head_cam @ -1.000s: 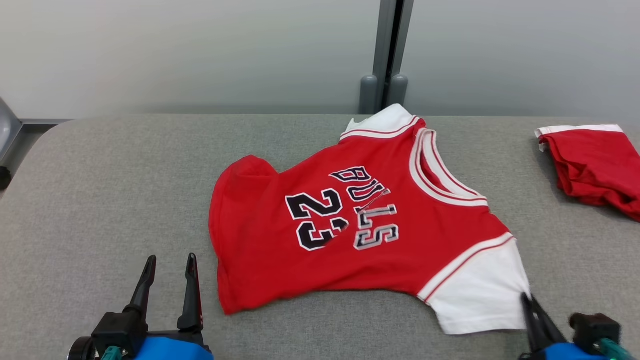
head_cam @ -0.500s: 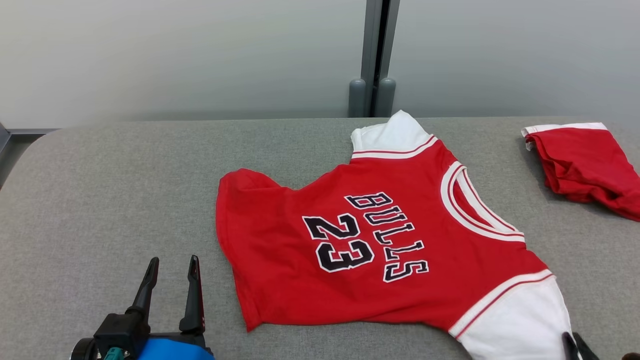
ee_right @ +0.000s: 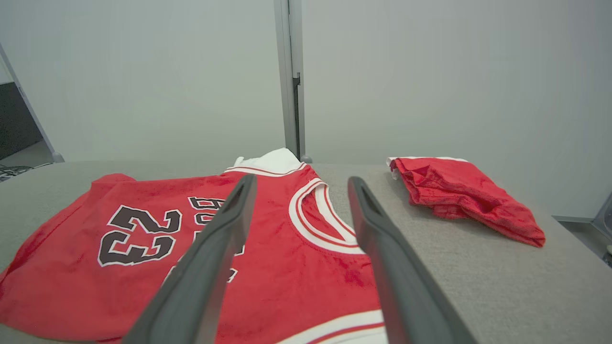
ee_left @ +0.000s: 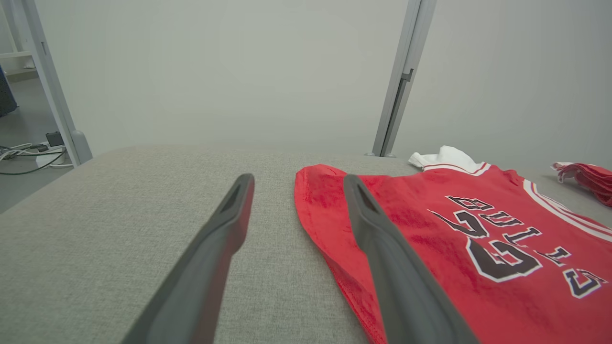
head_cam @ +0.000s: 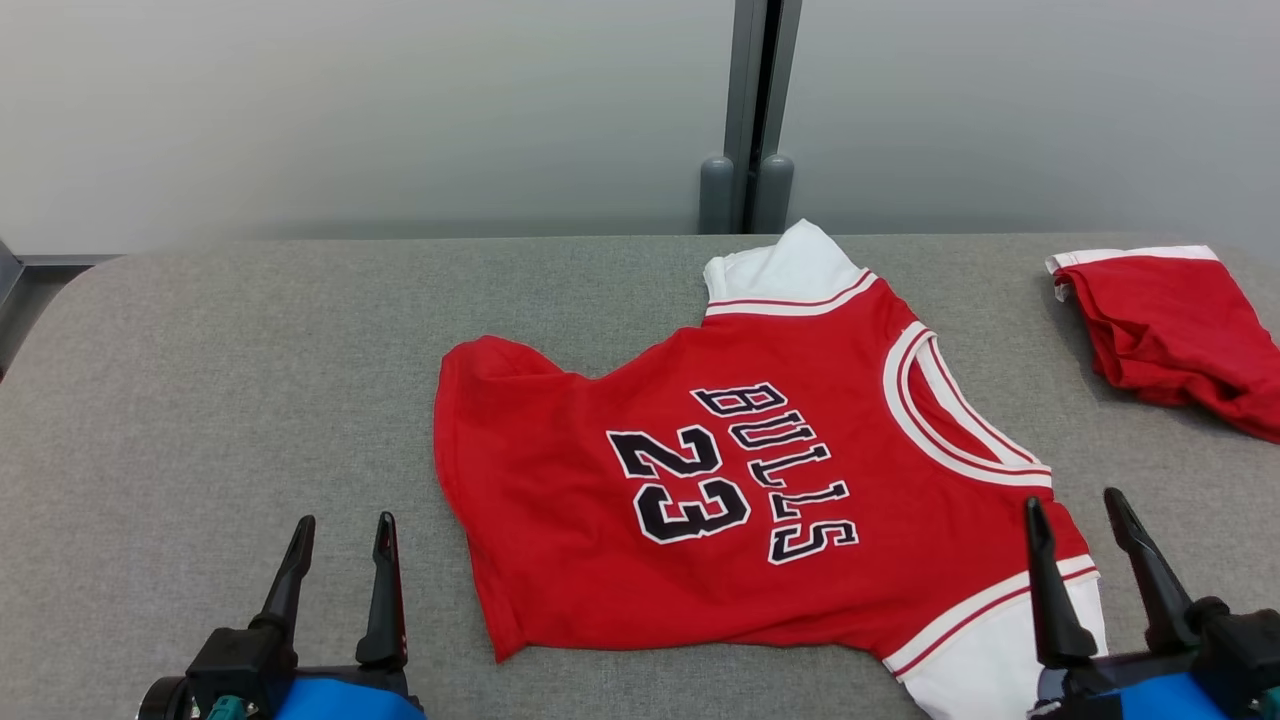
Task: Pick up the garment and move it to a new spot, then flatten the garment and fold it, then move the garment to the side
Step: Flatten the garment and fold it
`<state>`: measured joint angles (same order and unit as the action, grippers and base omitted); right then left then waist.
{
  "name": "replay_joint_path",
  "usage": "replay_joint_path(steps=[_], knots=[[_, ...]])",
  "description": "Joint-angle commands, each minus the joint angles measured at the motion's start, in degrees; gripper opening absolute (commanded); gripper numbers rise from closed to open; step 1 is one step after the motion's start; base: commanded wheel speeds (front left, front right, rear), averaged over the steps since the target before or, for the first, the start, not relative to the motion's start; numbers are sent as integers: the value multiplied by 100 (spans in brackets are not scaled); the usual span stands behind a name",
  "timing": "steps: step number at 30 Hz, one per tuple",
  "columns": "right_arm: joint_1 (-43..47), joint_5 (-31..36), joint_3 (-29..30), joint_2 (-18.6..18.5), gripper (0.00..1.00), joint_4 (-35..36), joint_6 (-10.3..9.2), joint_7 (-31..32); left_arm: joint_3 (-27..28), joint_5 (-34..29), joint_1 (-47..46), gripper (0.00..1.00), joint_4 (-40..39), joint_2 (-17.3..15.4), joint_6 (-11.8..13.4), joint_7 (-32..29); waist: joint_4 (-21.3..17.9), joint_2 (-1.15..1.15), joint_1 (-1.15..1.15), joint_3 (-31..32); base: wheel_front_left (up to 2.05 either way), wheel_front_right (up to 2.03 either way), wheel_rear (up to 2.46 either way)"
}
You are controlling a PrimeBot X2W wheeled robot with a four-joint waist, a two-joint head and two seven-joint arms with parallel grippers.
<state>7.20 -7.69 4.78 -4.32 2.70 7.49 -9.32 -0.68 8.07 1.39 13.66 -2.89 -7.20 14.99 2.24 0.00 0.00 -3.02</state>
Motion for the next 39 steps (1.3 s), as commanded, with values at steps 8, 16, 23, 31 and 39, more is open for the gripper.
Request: replay_joint_path(steps=[8,16,23,31,39], knots=[[-510,55,-812,118,100,-418,1,-514,-63,-57,-54,100,-9,3,-38,27,94,0,0,-39,0,0,0],[-668,-119,-1090,140,100,-769,1,-588,-189,-24,-53,100,-2,2,-28,27,150,0,0,-98,0,0,0],[-734,-122,-1139,142,100,-744,1,-591,-434,-207,-142,100,146,2,-30,27,76,0,0,-154,0,0,0],[-761,-151,-1217,141,100,-743,1,-592,-985,-390,-346,100,841,0,-18,27,-44,0,0,-222,0,0,0],[-780,-200,-1236,141,100,-773,1,-592,-1411,-454,-659,100,1821,1,210,27,-148,0,0,-320,0,0,0]])
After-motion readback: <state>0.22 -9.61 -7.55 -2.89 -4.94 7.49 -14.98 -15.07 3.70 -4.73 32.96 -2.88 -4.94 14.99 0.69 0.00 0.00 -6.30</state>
